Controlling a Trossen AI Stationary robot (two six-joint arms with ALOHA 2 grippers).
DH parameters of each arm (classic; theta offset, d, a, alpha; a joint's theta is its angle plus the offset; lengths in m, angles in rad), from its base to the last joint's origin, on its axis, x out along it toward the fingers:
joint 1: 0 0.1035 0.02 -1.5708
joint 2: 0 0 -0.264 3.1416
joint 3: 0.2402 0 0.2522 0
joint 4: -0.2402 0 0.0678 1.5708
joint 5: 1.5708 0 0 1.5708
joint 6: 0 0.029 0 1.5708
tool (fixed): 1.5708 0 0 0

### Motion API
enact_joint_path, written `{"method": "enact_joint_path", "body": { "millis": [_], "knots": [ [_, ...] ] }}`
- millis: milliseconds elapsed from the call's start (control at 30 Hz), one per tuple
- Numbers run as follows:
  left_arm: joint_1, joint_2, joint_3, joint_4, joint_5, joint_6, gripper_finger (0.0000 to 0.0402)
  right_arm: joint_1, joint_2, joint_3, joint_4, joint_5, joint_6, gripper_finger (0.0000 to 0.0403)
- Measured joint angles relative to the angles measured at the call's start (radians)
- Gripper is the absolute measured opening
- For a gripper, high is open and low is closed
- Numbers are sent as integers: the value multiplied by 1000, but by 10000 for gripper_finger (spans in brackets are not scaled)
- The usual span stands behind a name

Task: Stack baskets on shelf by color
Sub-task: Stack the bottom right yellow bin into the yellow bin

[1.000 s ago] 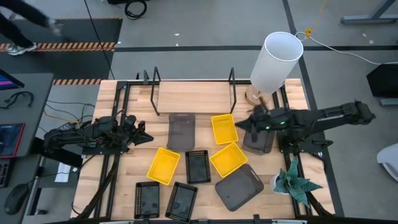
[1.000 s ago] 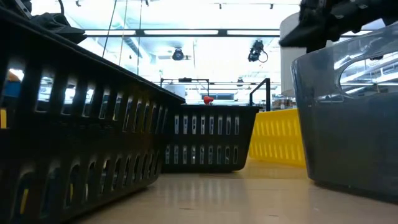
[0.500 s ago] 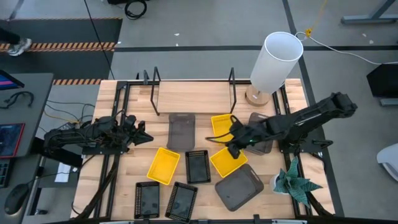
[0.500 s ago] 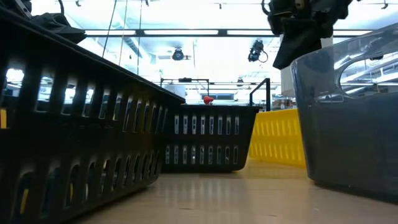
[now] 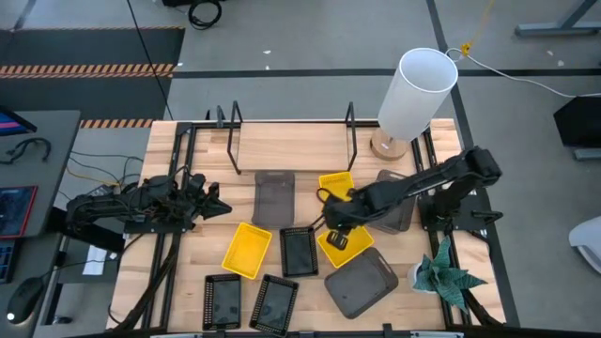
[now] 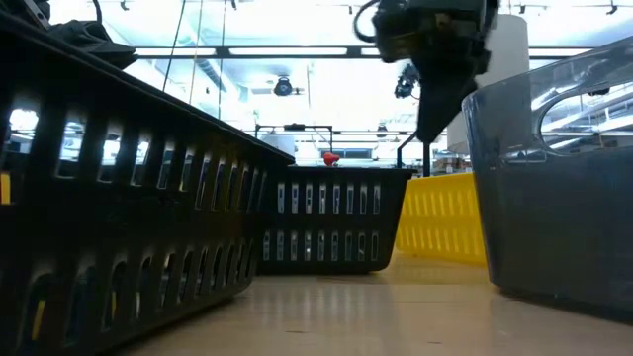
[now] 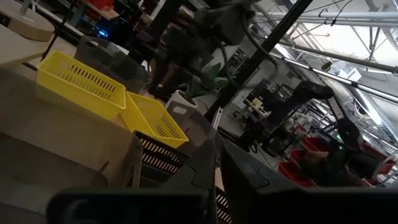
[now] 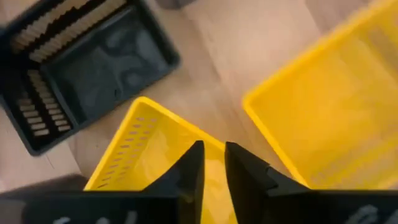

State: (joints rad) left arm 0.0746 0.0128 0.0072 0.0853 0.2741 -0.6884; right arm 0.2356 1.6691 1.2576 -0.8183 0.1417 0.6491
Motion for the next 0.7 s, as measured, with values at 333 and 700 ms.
{"method": "enact_joint_path", "body": {
  "millis": [333, 700],
  "knots": [
    [0, 0, 0, 0, 0, 0, 38, -1, 183, 164, -79, -61, -387, 112],
    [0, 0, 0, 0, 0, 0, 30, -10, 261, 170, -88, -60, -499, 111]
  ]
}}
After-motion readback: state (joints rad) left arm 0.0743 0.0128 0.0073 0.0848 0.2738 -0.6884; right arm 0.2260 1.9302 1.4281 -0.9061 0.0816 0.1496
